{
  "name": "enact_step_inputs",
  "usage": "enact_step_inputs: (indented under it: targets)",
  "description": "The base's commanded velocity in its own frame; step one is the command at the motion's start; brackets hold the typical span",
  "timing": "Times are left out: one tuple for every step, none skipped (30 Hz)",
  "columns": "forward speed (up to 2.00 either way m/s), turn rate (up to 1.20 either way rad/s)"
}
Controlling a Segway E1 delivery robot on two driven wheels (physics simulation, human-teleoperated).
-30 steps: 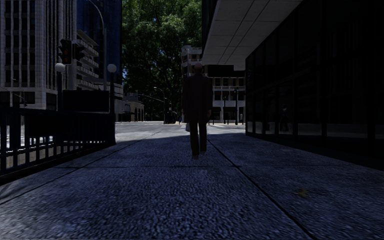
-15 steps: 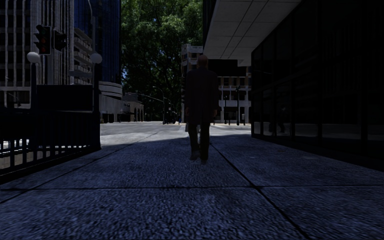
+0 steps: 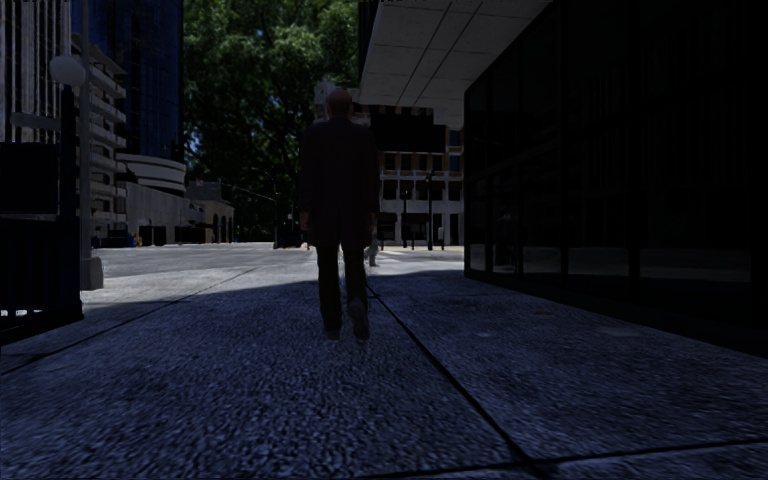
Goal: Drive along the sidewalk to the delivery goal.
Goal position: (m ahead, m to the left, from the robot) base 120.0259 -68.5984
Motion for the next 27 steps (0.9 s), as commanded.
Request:
enact_step_inputs:
  targets:
    - [2.0, -0.42]
    - [2.0, -0.42]
    - [2.0, -0.42]
    - [2.0, -0.42]
    - [2.0, -0.42]
    - [2.0, -0.42]
    - [2.0, -0.42]
    - [2.0, -0.42]
    - [2.0, -0.42]
    - [2.0, -0.42]
    - [2.0, -0.42]
    - [2.0, -0.42]
    - [2.0, -0.42]
    - [2.0, -0.42]
    - [2.0, -0.42]
    - [2.0, -0.39]
    - [2.0, -0.39]
    - [2.0, -0.14]
    - [2.0, 0.0]
    - [2.0, 0.0]
    - [2.0, 0.0]
    - [2.0, 0.0]
    - [2.0, 0.0]
    - [2.0, 0.0]
    - [2.0, 0.0]
    - [2.0, 0.0]
    - [2.0, 0.0]
